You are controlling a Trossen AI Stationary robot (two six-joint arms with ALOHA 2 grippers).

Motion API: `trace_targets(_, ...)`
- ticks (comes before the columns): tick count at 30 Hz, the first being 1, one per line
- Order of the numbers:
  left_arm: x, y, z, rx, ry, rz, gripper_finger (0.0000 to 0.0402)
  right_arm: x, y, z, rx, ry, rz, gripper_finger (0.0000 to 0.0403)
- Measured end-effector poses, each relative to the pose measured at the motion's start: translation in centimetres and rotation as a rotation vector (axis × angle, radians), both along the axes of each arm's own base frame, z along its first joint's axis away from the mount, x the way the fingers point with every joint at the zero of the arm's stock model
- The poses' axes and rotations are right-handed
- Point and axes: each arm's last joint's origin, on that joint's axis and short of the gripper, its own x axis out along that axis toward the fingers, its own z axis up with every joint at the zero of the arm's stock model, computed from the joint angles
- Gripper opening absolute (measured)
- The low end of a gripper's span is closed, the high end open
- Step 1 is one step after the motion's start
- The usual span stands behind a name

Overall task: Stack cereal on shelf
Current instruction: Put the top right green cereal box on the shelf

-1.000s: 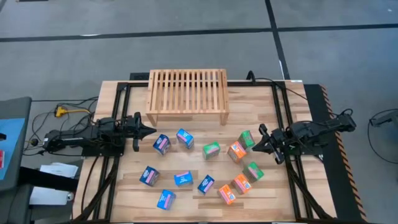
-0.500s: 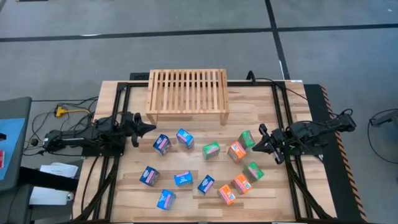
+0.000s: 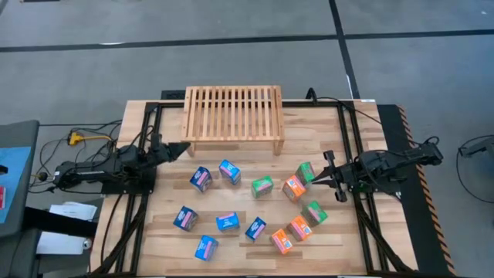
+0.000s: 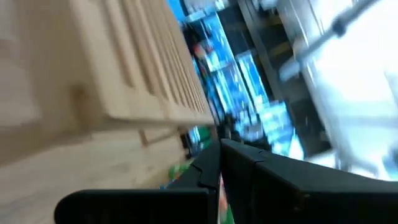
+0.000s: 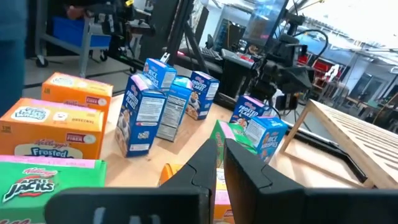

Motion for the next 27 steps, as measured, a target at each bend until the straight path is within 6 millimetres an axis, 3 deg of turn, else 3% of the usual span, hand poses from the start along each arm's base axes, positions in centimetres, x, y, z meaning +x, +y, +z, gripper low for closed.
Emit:
trace_targets(9, -0.2, 0.4, -0.2, -0.069, -0.014, 0.138, 0.0000, 0.0, 0.0, 0.0, 0.029, 0.005, 0.002, 0.0055)
trace_targets(18, -0.2, 0.4, -0.6, 0.017, 0.082, 0.165, 0.0000, 0.0, 0.0, 0.6, 0.428, 0.046, -0.007, 0.0055)
trace_targets(27, -0.1, 0.3, -0.5, -0.043, 0.039, 0.113, 0.0000, -0.3, -0.3, 2.8, 0.761, -0.115, 0.035, 0.0055)
